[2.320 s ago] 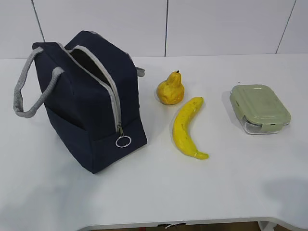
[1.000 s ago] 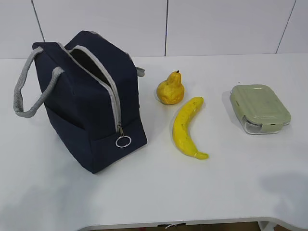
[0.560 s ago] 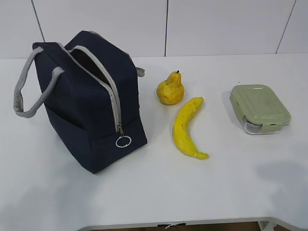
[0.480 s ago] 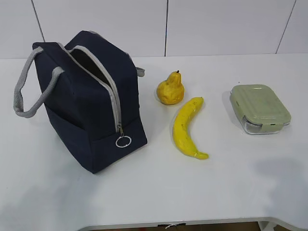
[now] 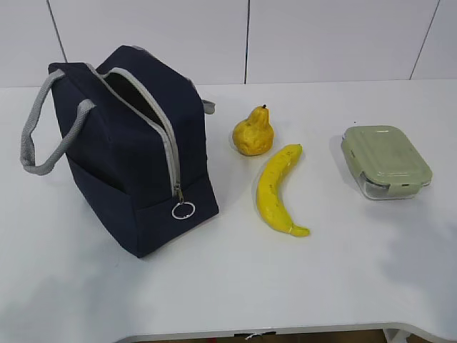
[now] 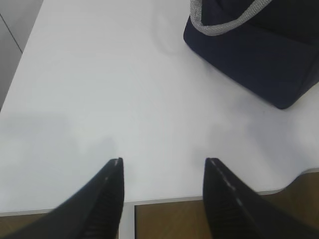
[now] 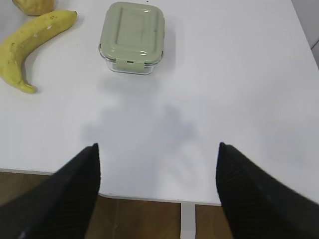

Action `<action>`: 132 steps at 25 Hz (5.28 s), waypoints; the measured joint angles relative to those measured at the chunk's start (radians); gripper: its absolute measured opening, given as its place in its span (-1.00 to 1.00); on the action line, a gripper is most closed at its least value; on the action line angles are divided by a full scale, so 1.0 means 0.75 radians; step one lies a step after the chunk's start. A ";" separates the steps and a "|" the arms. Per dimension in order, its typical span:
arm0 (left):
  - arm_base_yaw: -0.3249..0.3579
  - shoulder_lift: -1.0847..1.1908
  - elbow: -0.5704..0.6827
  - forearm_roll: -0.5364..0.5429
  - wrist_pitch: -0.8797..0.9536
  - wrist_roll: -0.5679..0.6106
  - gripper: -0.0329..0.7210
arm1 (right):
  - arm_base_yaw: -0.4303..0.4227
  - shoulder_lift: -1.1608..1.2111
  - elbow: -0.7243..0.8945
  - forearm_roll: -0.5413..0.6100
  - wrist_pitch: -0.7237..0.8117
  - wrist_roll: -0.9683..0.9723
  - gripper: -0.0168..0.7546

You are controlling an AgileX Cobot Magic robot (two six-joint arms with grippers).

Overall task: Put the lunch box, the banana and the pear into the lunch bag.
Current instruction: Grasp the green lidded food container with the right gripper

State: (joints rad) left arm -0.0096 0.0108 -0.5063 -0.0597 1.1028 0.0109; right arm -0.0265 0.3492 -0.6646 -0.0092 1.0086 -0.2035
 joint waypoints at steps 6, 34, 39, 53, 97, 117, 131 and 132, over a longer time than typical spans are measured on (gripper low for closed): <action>0.000 0.000 0.000 0.000 0.000 0.000 0.09 | 0.000 0.148 -0.082 0.050 -0.007 0.000 0.56; 0.000 0.000 0.000 0.000 0.000 0.000 0.08 | 0.000 1.024 -0.598 0.347 -0.053 -0.116 0.56; 0.000 0.000 0.000 0.000 0.000 0.000 0.08 | -0.024 1.110 -0.610 0.504 -0.077 -0.185 0.56; 0.000 0.000 0.000 0.000 0.000 0.000 0.08 | -0.475 1.355 -0.615 1.234 0.031 -0.807 0.56; 0.000 0.000 0.000 0.000 0.000 0.000 0.05 | -0.677 2.129 -0.620 1.947 0.140 -1.540 0.57; 0.000 0.000 0.000 0.000 0.000 0.000 0.05 | -0.710 2.356 -0.682 2.141 0.192 -1.579 0.57; 0.000 0.000 0.000 0.000 0.000 0.000 0.05 | -0.711 2.457 -0.682 2.209 0.195 -1.599 0.57; 0.000 0.000 0.000 0.000 0.000 0.000 0.05 | -0.711 2.461 -0.682 2.209 0.195 -1.599 0.57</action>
State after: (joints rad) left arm -0.0096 0.0108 -0.5063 -0.0597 1.1028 0.0109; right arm -0.5599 2.1947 -1.1760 1.6476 1.1546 -1.4030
